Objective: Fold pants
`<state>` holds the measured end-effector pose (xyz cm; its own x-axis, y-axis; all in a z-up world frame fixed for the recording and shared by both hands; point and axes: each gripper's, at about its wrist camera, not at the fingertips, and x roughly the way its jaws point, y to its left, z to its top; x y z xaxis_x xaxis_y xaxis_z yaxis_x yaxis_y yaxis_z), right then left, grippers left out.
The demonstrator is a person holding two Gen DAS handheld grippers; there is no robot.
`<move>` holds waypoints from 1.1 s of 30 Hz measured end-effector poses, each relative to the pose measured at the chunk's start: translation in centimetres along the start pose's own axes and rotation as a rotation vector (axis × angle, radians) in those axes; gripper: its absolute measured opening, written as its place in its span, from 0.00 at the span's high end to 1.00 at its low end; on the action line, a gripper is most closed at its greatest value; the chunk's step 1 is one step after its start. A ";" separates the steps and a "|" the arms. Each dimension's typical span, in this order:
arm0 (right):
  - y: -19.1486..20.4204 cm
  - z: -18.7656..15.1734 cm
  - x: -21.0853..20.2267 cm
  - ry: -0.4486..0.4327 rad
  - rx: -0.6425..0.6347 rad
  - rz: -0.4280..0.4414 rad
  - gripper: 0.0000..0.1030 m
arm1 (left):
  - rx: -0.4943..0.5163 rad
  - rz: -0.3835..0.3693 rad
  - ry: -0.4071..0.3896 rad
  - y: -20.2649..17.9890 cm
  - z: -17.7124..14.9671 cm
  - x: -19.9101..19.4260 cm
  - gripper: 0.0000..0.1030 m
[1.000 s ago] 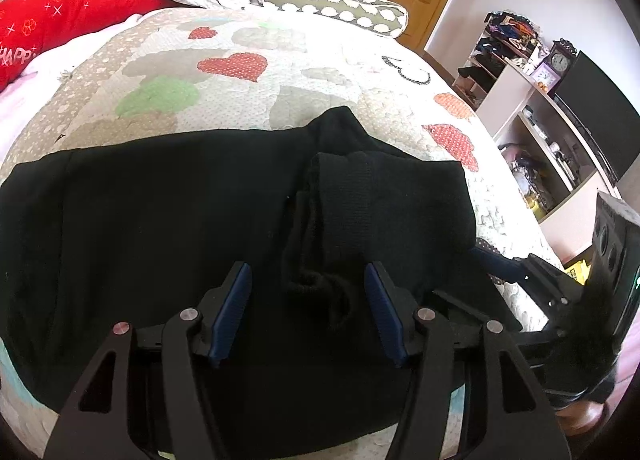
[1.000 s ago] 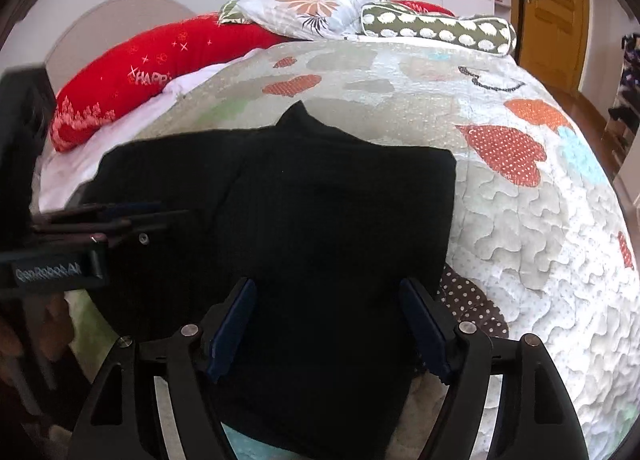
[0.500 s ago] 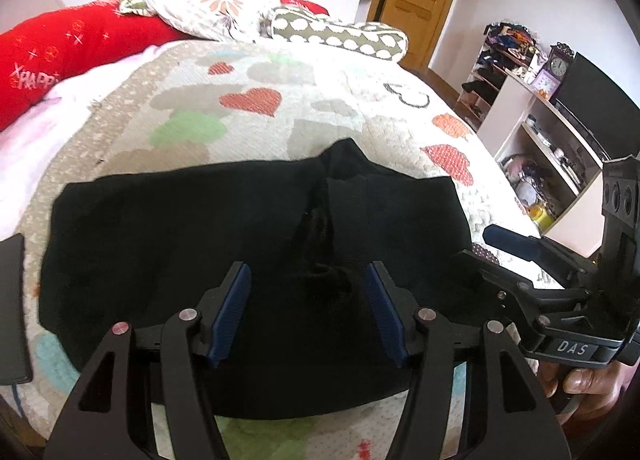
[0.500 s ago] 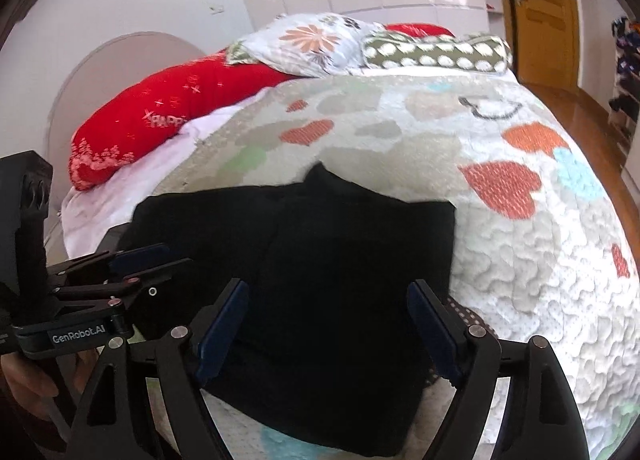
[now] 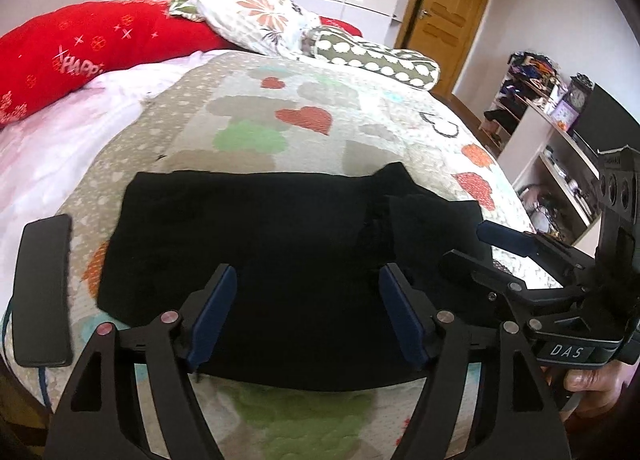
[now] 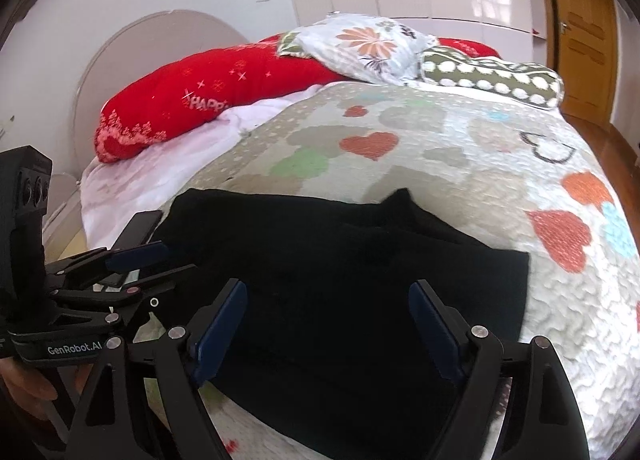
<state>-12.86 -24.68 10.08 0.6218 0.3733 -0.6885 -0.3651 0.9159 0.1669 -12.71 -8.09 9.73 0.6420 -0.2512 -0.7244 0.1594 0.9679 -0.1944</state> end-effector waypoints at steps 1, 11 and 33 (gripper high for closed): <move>0.4 0.2 0.4 0.006 -0.013 0.003 0.18 | -0.007 0.004 0.000 0.3 0.0 0.0 0.28; 3.7 1.8 3.6 0.061 -0.089 0.044 0.18 | -0.089 0.026 0.000 4.0 -0.9 -0.7 0.25; 8.7 6.3 11.0 0.160 -0.266 0.061 0.18 | -0.311 -0.019 0.005 10.8 -3.6 -2.3 0.19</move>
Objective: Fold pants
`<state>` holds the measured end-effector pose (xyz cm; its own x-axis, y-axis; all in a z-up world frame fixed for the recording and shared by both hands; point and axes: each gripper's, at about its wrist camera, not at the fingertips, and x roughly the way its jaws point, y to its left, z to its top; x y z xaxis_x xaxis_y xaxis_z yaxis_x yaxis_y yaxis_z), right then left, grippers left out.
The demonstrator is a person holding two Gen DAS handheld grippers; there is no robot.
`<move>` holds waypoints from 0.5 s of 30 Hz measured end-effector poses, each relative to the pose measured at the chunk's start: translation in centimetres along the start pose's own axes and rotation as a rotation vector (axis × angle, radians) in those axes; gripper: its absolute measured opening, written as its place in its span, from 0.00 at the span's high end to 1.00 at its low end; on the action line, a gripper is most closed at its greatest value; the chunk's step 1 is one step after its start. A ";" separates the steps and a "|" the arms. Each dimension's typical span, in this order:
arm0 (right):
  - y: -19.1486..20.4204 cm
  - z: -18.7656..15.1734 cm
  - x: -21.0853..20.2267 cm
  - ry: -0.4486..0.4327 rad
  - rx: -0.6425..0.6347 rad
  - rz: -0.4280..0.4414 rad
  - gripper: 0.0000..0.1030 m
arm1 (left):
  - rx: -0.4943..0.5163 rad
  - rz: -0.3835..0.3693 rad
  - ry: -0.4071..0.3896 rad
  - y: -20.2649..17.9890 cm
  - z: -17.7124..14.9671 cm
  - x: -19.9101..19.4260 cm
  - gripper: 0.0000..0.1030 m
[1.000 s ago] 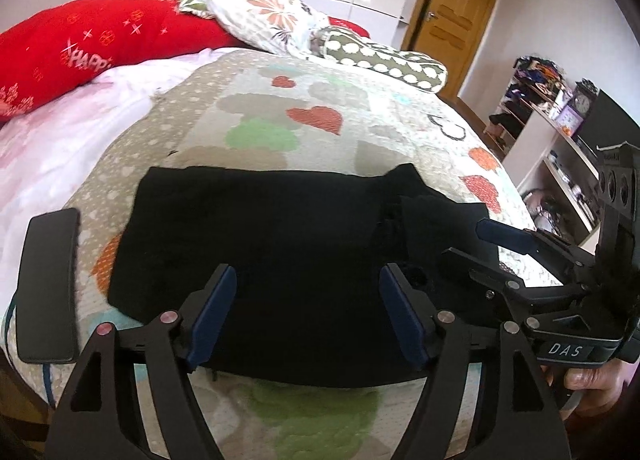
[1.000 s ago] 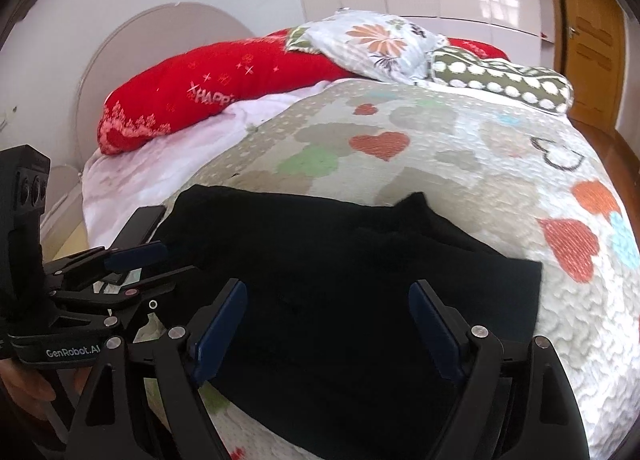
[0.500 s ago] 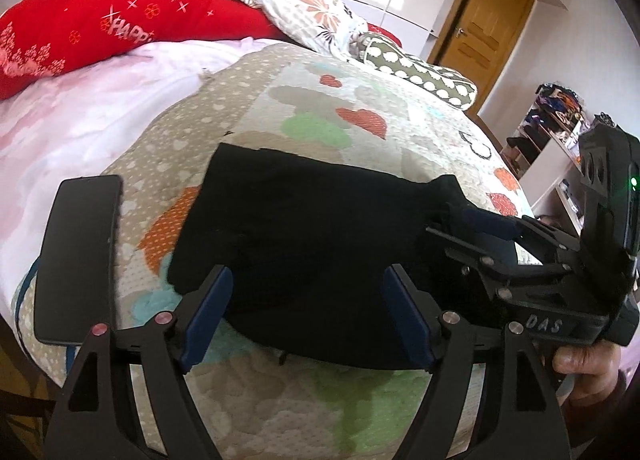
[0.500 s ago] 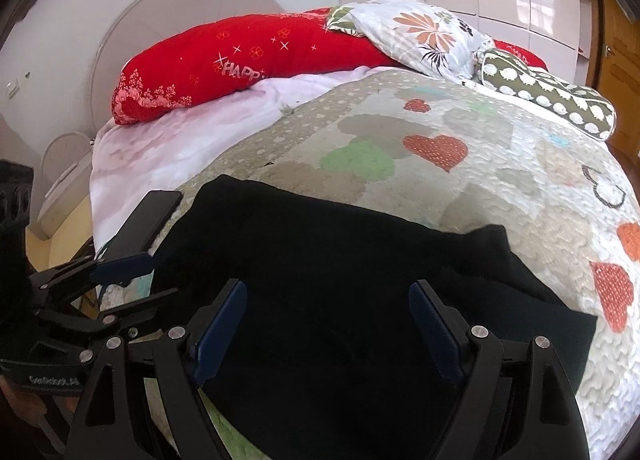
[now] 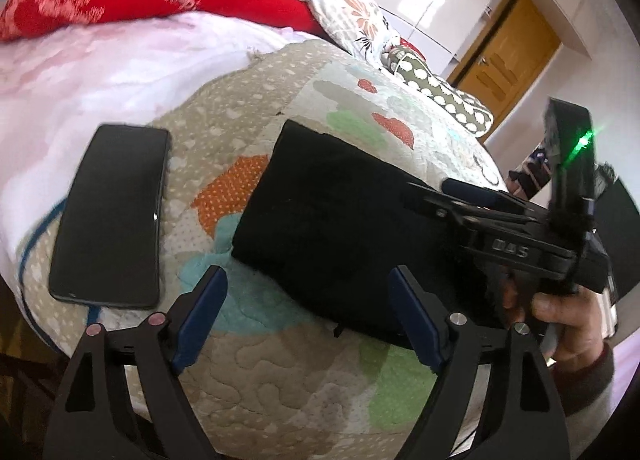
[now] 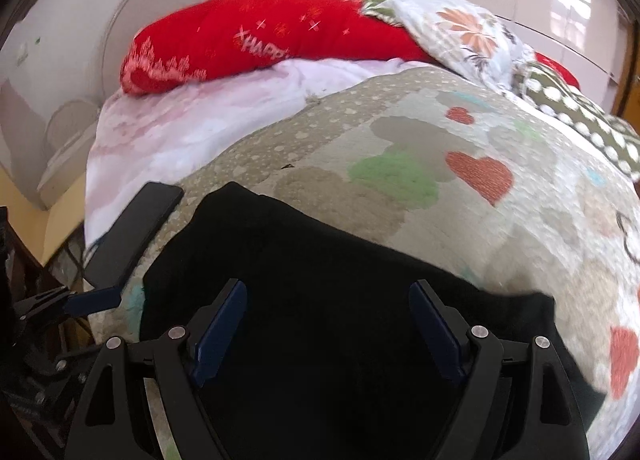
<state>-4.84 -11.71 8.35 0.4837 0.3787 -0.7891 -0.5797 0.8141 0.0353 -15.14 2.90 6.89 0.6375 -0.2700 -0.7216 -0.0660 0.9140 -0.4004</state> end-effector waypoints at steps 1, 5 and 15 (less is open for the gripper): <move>0.3 0.4 0.4 0.005 -0.014 0.000 0.18 | -0.009 -0.010 0.006 0.1 0.0 0.2 0.19; 1.2 2.0 2.0 0.022 -0.054 0.025 0.18 | -0.027 -0.019 0.027 0.0 -0.3 1.2 0.19; 2.7 3.5 4.5 0.062 -0.116 0.059 0.18 | -0.063 -0.006 0.061 0.5 -0.7 3.1 0.19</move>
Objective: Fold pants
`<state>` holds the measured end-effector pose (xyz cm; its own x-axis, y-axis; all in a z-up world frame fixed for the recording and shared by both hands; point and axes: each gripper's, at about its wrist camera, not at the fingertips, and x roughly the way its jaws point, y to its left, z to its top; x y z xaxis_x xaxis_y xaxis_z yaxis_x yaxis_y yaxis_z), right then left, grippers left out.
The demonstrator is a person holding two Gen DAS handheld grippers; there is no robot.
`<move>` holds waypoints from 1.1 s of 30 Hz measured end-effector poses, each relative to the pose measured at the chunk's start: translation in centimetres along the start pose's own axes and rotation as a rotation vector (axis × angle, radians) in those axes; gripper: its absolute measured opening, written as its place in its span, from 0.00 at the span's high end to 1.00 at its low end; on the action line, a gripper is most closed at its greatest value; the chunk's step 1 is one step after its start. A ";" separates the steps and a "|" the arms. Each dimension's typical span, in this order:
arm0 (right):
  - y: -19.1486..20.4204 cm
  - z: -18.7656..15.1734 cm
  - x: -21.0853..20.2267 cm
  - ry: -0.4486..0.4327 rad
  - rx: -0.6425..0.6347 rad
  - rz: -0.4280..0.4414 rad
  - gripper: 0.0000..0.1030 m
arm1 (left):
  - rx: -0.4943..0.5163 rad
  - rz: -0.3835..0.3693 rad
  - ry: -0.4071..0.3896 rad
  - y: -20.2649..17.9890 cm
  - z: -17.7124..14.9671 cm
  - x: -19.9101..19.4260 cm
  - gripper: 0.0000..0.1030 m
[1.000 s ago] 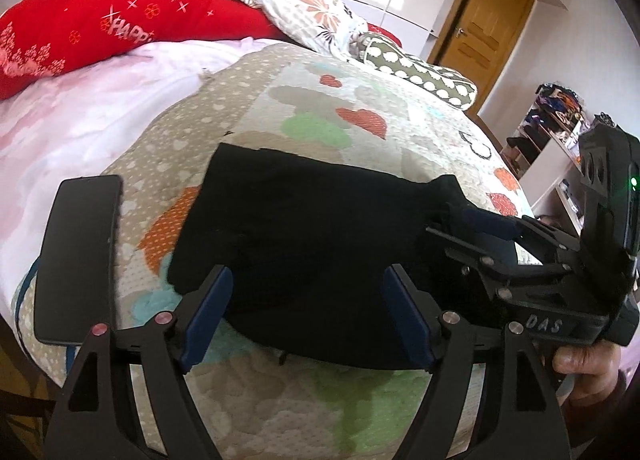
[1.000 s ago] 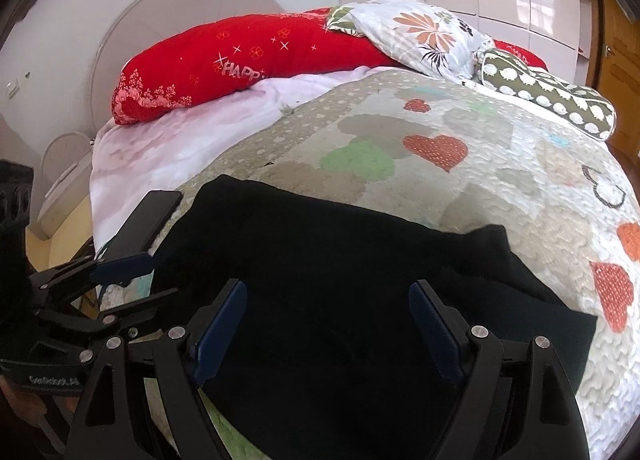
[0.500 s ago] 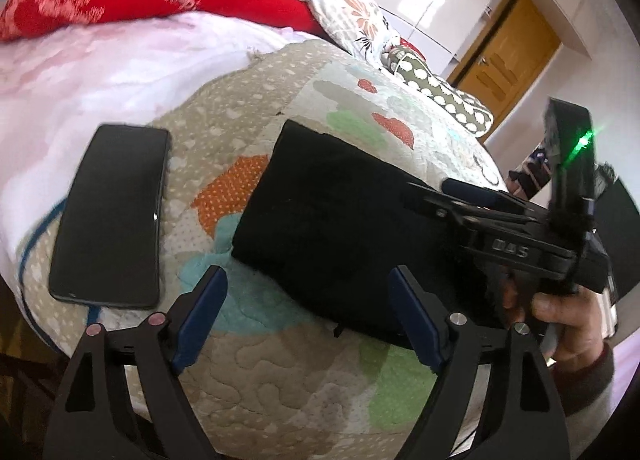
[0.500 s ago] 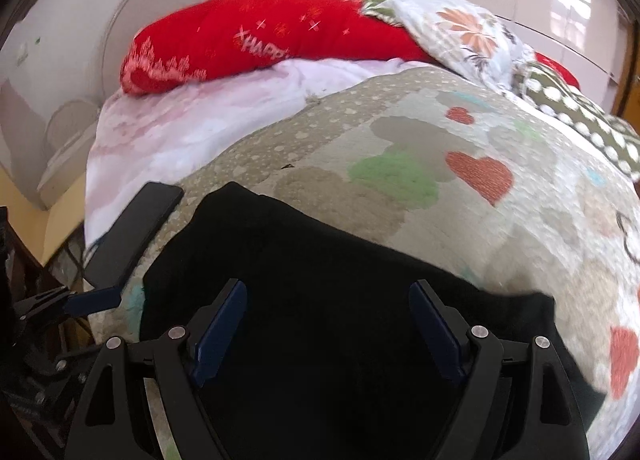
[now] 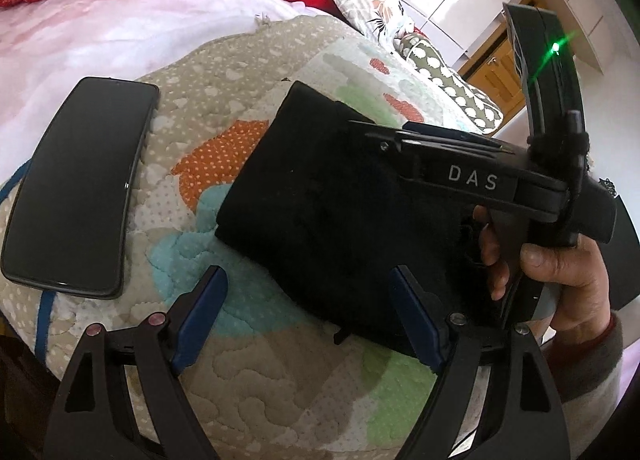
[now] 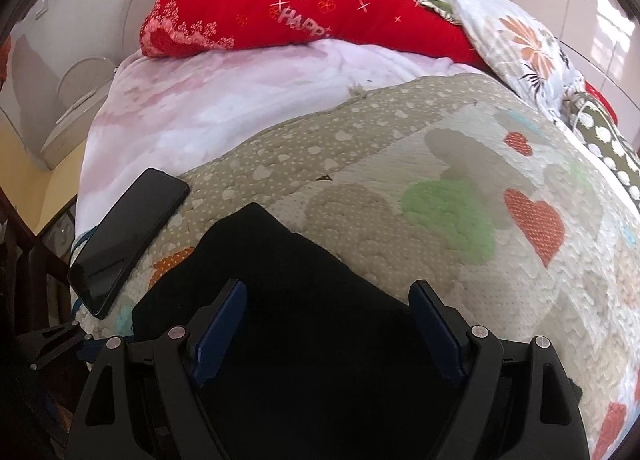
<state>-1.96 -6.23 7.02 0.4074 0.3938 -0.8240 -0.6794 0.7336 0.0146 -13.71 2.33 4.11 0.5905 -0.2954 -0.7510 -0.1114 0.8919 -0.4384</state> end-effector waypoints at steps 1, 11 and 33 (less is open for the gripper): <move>0.1 0.1 0.2 0.002 -0.003 0.004 0.18 | 0.000 0.001 -0.001 0.0 0.0 0.1 0.19; 0.2 1.4 1.9 0.017 -0.028 0.041 0.16 | -0.007 0.007 -0.006 -0.1 0.2 0.7 0.17; -1.2 1.4 -0.1 -0.063 0.076 0.223 0.74 | -0.036 -0.055 -0.137 -0.4 0.9 -1.4 0.73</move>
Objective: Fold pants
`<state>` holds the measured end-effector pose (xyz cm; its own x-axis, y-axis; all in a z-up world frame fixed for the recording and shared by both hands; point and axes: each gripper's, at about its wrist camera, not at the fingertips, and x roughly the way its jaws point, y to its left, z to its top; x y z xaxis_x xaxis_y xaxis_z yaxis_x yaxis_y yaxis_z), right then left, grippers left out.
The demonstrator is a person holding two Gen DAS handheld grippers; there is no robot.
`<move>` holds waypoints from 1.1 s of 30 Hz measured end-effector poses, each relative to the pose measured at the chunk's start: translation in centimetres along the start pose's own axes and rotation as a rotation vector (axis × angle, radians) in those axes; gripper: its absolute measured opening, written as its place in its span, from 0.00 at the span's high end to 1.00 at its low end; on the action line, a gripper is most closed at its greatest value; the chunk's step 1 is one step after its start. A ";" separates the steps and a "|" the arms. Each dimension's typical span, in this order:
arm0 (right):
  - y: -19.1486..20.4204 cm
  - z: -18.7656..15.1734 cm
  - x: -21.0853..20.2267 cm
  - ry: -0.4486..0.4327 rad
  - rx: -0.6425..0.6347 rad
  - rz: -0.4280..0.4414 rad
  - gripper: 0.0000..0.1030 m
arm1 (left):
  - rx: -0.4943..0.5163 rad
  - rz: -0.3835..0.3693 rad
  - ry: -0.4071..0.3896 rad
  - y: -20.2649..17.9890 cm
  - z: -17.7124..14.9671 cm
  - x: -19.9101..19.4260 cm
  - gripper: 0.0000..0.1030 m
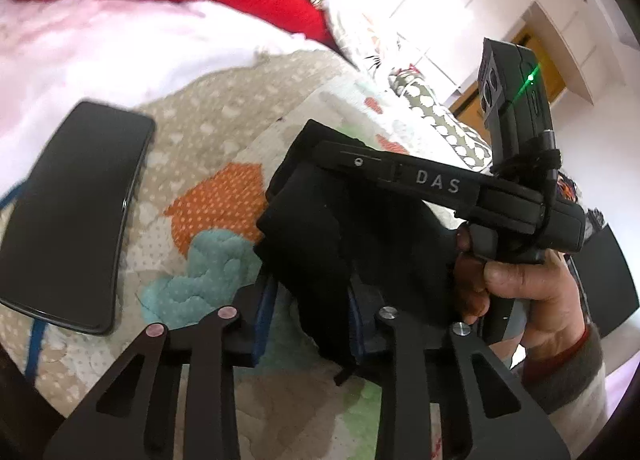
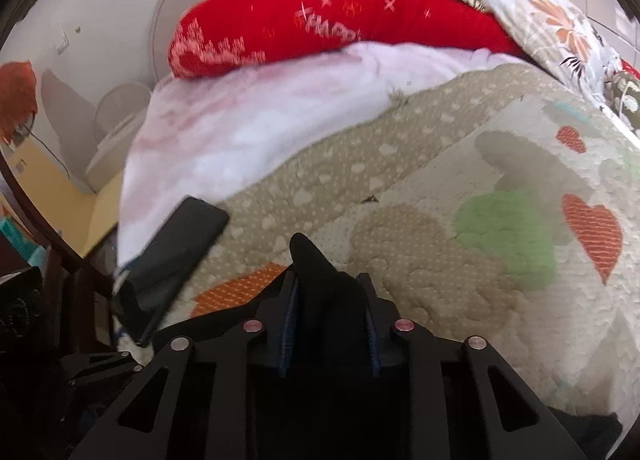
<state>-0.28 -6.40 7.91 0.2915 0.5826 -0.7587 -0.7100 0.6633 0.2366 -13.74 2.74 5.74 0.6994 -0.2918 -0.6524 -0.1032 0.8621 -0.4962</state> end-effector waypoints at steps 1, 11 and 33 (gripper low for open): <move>-0.1 0.0 -0.8 -0.017 0.005 0.003 0.75 | 0.014 0.000 -0.012 -0.4 0.0 -0.3 0.74; -3.4 -2.7 -11.8 -0.247 0.126 0.025 0.78 | 0.237 -0.086 -0.109 -7.9 0.0 -4.0 0.77; -16.0 -21.9 -23.0 -0.309 0.664 -0.236 0.44 | 0.669 -0.337 0.186 -20.2 -9.8 3.6 0.49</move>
<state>-9.72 -40.69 8.27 0.6223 0.4309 -0.6535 -0.1013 0.8722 0.4786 -16.07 -19.79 7.78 0.4809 -0.5967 -0.6424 0.5851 0.7641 -0.2717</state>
